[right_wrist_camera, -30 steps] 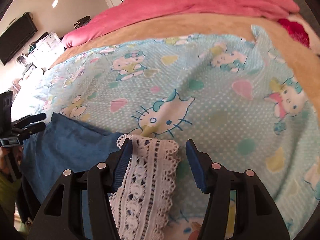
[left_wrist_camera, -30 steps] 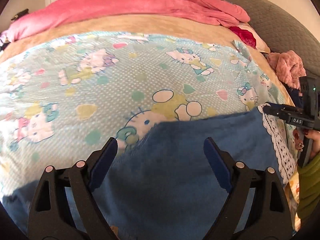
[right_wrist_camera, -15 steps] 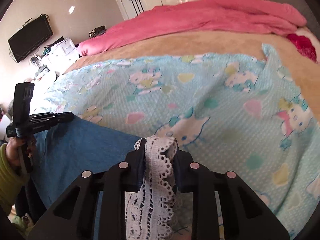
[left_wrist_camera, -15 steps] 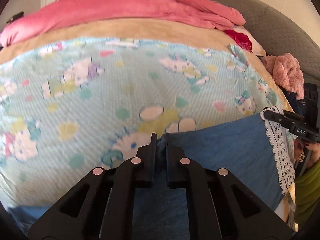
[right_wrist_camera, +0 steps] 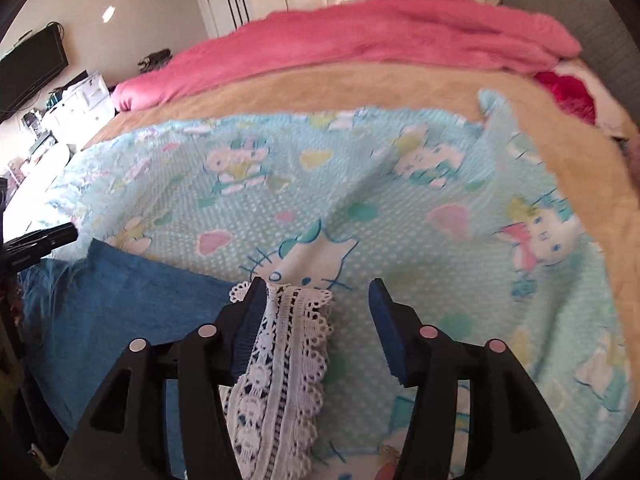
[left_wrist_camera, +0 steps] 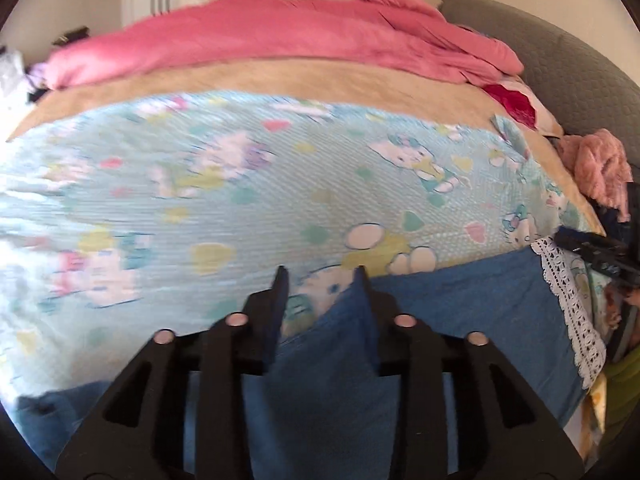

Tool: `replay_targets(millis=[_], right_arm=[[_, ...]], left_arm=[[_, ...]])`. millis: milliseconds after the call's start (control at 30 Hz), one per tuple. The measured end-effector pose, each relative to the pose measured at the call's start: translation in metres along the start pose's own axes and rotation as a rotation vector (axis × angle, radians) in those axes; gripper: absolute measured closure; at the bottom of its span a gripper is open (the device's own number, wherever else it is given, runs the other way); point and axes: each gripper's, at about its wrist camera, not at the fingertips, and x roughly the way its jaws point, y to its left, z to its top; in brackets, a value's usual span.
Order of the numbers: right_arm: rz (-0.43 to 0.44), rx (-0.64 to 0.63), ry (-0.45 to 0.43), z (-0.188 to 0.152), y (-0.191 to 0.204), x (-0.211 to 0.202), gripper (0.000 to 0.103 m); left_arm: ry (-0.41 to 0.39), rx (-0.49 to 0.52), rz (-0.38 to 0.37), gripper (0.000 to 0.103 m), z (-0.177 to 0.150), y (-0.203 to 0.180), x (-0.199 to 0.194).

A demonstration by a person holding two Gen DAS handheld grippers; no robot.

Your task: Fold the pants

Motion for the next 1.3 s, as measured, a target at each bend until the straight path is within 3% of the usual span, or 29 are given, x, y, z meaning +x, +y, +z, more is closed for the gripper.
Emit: replay_targets(millis=[67, 133, 200, 267, 467, 533, 800, 933, 1033, 1100, 1167, 1300], right_arm=[[0.003, -0.013, -0.055, -0.005, 0.007, -0.023, 0.045], [0.015, -0.037, -0.086, -0.016, 0.02, -0.042, 0.026], [0.031, -0.068, -0.109, -0.027, 0.036, -0.053, 0.026], [0.037, -0.107, -0.113, -0.04, 0.057, -0.061, 0.026], [0.04, -0.195, -0.09, -0.065, 0.106, -0.066, 0.026], [0.011, -0.24, -0.088, -0.073, 0.122, -0.066, 0.009], [0.042, -0.295, -0.021, -0.089, 0.16, -0.053, 0.009], [-0.048, -0.259, 0.079, -0.097, 0.147, -0.038, 0.009], [-0.165, -0.225, 0.128, -0.109, 0.123, -0.03, 0.009], [-0.107, -0.161, 0.127, -0.116, 0.107, -0.034, 0.009], [-0.142, -0.168, 0.122, -0.119, 0.104, -0.036, 0.009], [-0.119, -0.127, 0.119, -0.119, 0.1, -0.035, 0.009]], left_arm=[[-0.01, 0.017, 0.034, 0.057, -0.007, 0.004, -0.02], [-0.016, 0.035, 0.078, 0.049, -0.019, 0.008, -0.041], [-0.024, 0.025, 0.081, 0.035, -0.033, 0.012, -0.058], [-0.027, 0.022, 0.088, 0.032, -0.048, 0.014, -0.069], [-0.008, 0.062, 0.118, 0.011, -0.081, 0.008, -0.085], [-0.008, 0.061, 0.124, 0.01, -0.089, 0.008, -0.089], [0.019, 0.036, 0.189, 0.01, -0.112, 0.018, -0.09], [0.079, -0.016, 0.272, 0.01, -0.126, 0.042, -0.08], [0.069, -0.092, 0.223, 0.01, -0.137, 0.062, -0.079], [0.054, -0.089, 0.216, 0.01, -0.138, 0.062, -0.08], [0.056, -0.081, 0.216, 0.01, -0.139, 0.062, -0.077], [0.034, -0.091, 0.187, 0.01, -0.141, 0.065, -0.079]])
